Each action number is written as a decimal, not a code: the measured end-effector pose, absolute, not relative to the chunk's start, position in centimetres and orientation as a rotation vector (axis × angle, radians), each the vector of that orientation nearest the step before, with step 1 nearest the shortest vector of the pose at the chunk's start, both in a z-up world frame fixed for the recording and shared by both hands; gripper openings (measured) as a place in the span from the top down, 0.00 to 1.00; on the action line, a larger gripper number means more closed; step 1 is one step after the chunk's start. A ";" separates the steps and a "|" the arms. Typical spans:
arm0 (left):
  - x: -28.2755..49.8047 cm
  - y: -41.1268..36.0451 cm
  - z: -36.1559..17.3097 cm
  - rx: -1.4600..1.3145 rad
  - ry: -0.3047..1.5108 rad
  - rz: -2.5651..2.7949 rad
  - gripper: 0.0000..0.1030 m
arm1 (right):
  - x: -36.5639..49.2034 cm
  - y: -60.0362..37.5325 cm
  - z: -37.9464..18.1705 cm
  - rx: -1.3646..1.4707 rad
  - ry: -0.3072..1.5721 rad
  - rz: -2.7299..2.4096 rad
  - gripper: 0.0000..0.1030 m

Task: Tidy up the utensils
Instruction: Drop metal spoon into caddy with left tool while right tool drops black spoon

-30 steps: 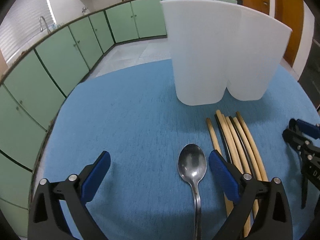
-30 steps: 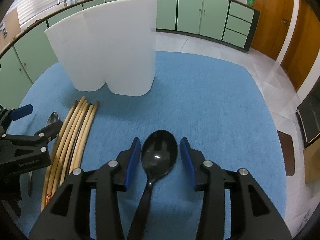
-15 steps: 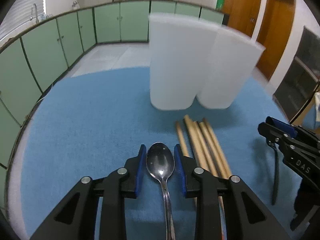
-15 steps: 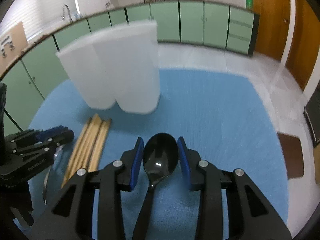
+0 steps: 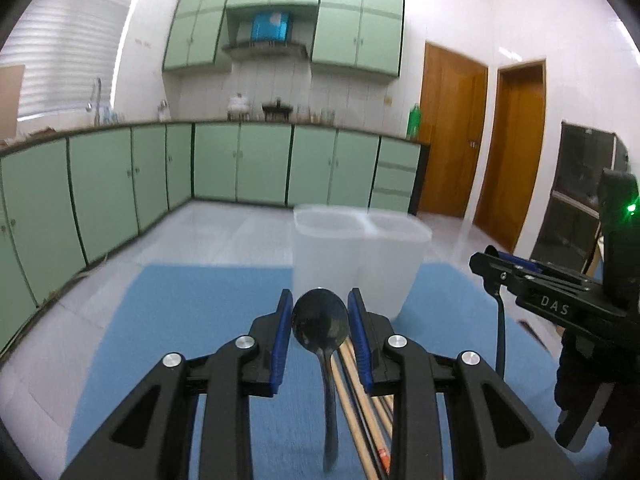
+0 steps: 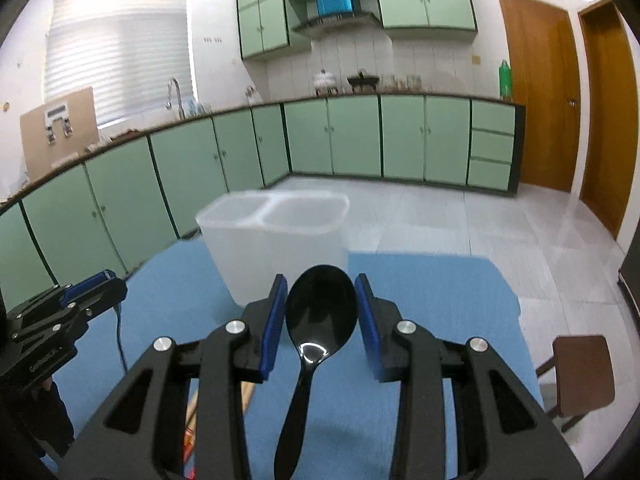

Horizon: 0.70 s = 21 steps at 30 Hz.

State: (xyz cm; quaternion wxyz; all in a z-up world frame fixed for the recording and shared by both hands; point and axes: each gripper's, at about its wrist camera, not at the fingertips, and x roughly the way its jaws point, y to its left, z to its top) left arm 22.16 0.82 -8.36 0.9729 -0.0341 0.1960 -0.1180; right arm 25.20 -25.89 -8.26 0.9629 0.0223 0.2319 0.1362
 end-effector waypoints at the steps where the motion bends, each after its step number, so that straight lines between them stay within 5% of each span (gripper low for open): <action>1: 22.4 1.5 -7.9 -0.074 0.375 -0.238 0.73 | 25.6 -25.4 -7.8 0.046 0.457 0.276 0.68; 21: 30.0 -0.8 3.6 -0.103 0.099 -0.306 0.73 | 36.8 -25.8 -0.1 0.095 0.186 0.219 0.68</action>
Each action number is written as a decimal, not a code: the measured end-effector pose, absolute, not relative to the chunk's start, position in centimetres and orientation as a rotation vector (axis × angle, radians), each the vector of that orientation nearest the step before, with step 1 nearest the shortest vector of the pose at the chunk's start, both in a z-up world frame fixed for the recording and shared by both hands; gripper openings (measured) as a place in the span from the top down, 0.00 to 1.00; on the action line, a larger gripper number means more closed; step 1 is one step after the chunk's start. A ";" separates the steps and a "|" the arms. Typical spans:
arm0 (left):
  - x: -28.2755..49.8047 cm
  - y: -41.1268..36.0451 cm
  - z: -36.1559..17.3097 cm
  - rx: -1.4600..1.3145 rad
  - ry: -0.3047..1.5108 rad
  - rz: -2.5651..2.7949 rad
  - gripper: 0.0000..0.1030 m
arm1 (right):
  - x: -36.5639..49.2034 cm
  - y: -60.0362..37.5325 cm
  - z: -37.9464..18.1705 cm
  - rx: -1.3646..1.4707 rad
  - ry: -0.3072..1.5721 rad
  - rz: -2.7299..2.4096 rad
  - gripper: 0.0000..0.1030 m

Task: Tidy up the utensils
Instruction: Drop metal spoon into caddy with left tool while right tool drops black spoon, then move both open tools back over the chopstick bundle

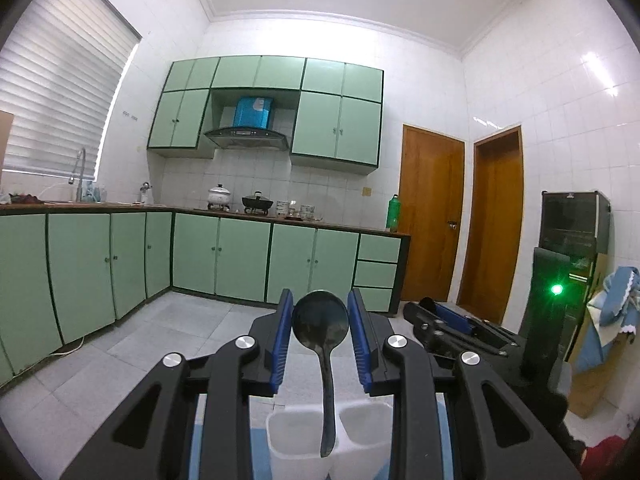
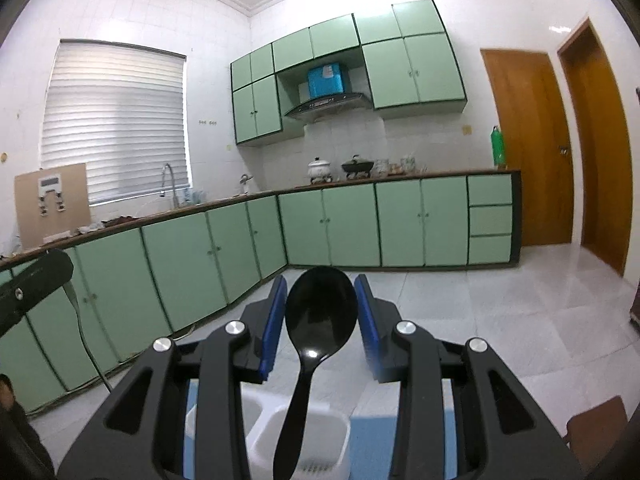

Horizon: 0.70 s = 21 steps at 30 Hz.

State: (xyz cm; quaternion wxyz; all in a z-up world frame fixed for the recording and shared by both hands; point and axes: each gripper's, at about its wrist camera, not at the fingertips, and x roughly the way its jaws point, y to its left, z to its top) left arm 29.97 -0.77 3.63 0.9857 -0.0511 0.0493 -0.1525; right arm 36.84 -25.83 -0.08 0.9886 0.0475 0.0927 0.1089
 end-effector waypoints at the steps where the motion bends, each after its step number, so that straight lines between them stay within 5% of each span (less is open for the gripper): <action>1: 30.7 -1.0 3.4 -0.103 0.109 -0.307 0.73 | 37.7 -25.6 -0.4 0.084 0.188 0.210 0.68; 13: 36.3 -0.7 -2.3 -0.139 0.313 -0.300 0.73 | 40.6 -25.6 -6.4 0.080 0.329 0.216 0.67; 21: 34.4 -0.6 -2.1 -0.118 0.334 -0.289 0.64 | 38.0 -26.3 -5.5 0.127 0.373 0.232 0.48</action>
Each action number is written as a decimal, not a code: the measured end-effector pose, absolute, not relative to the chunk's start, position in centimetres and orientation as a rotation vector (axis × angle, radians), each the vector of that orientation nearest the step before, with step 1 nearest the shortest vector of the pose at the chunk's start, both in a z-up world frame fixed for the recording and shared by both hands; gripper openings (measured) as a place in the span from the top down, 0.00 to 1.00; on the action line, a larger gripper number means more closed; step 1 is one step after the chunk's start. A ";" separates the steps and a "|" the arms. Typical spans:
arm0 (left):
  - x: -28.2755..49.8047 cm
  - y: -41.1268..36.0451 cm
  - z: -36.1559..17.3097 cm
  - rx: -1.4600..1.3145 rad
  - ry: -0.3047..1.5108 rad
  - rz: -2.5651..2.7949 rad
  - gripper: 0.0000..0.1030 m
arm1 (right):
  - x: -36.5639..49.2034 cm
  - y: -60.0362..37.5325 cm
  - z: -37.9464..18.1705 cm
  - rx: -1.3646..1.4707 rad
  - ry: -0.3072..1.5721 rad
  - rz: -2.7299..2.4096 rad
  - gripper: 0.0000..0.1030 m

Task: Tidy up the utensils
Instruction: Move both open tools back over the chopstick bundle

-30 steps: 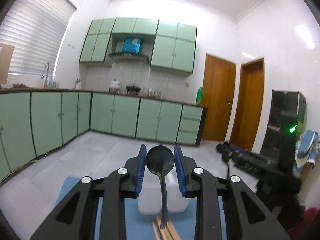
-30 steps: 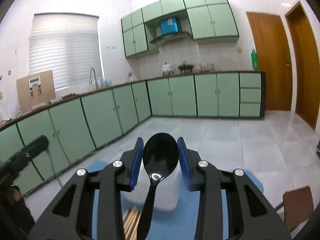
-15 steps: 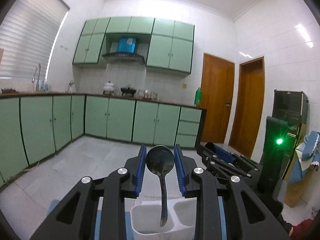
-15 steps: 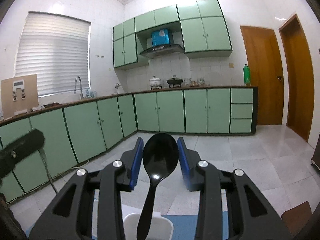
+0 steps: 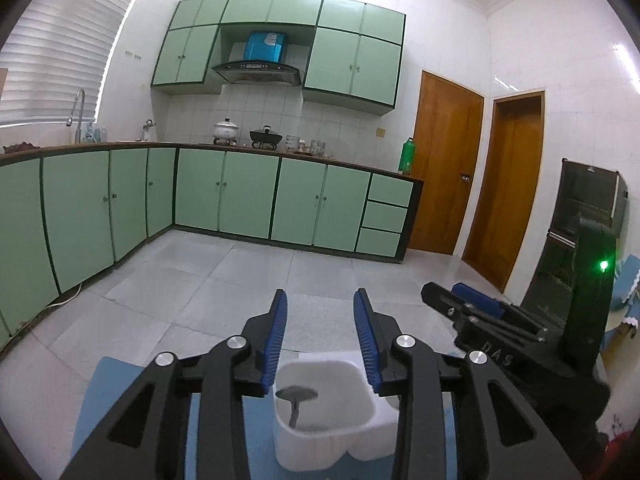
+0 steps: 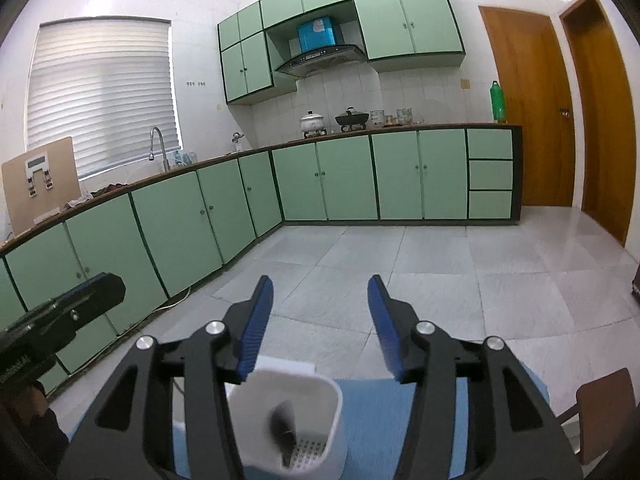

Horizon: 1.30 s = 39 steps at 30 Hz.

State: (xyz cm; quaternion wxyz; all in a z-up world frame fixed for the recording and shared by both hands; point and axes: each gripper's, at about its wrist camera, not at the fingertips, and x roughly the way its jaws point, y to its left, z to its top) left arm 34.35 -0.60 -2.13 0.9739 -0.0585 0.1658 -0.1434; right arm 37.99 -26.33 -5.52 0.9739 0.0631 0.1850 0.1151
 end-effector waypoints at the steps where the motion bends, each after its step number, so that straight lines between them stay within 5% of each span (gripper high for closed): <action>1: 33.9 -0.6 -2.1 -0.113 0.339 -0.288 0.61 | 37.7 -26.3 -5.3 0.130 0.382 0.230 0.46; 11: 25.6 -0.5 -4.9 -0.057 0.520 -0.262 0.33 | 27.2 -26.7 -8.2 0.114 0.560 0.244 0.15; 24: 17.4 -0.7 -14.0 -0.031 0.797 -0.227 0.31 | 16.9 -24.7 -15.5 0.079 0.800 0.258 0.14; 39: 14.8 -0.2 -17.1 -0.016 0.891 -0.192 0.31 | 14.6 -21.4 -17.8 -0.074 0.912 0.272 0.14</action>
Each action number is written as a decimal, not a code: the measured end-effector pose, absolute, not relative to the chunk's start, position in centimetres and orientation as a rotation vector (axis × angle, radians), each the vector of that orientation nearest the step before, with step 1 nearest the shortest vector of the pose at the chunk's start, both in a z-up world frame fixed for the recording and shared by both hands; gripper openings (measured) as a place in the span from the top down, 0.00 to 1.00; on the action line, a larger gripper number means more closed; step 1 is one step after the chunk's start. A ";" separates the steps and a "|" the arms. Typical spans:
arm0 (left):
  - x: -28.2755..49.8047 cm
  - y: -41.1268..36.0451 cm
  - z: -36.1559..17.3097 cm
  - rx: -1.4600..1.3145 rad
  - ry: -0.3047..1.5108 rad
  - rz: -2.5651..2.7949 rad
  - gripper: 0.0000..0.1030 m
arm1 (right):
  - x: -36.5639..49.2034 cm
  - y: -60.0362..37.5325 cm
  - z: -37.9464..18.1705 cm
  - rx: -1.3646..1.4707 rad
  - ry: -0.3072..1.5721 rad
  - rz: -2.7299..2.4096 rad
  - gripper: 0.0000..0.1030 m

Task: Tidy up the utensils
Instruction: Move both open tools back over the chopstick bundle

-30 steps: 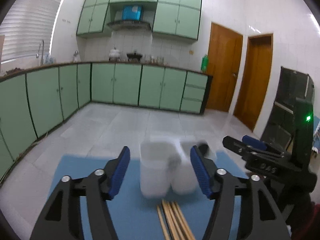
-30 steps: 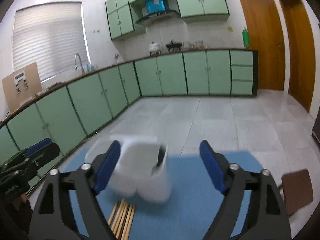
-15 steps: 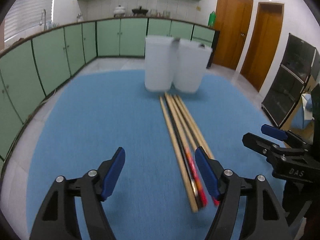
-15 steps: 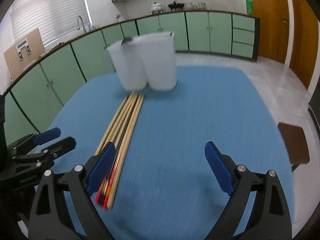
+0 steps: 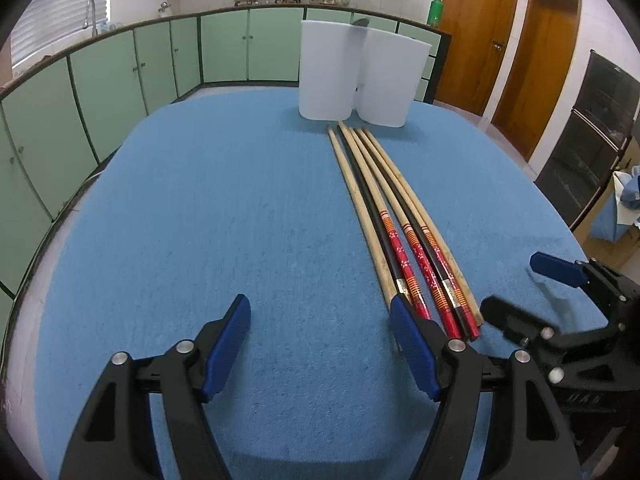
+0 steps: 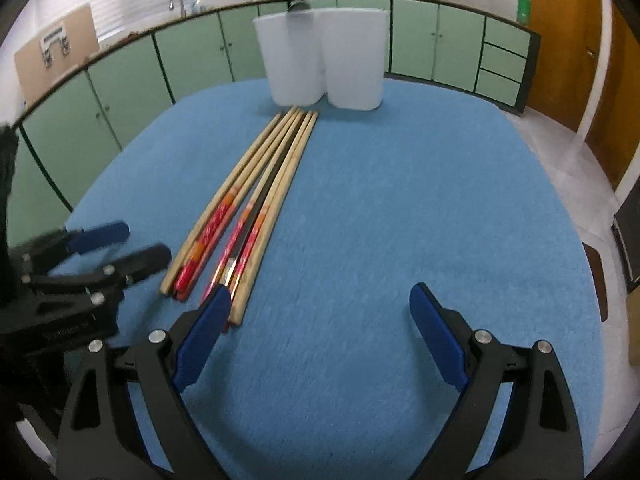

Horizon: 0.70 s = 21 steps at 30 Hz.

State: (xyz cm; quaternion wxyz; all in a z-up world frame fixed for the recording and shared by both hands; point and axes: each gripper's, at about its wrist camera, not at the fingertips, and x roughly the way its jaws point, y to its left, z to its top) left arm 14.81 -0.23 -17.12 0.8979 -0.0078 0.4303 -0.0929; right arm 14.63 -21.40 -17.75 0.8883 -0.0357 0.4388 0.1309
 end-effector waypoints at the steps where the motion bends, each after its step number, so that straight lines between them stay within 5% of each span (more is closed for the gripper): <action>1: 14.8 -0.2 -17.1 -0.013 0.893 -0.191 0.31 | 14.7 -21.3 -17.8 -0.079 0.914 0.270 0.14; 21: 14.0 0.4 -17.3 -0.012 0.896 -0.185 0.31 | 13.3 -19.9 -18.1 -0.179 0.911 0.252 0.14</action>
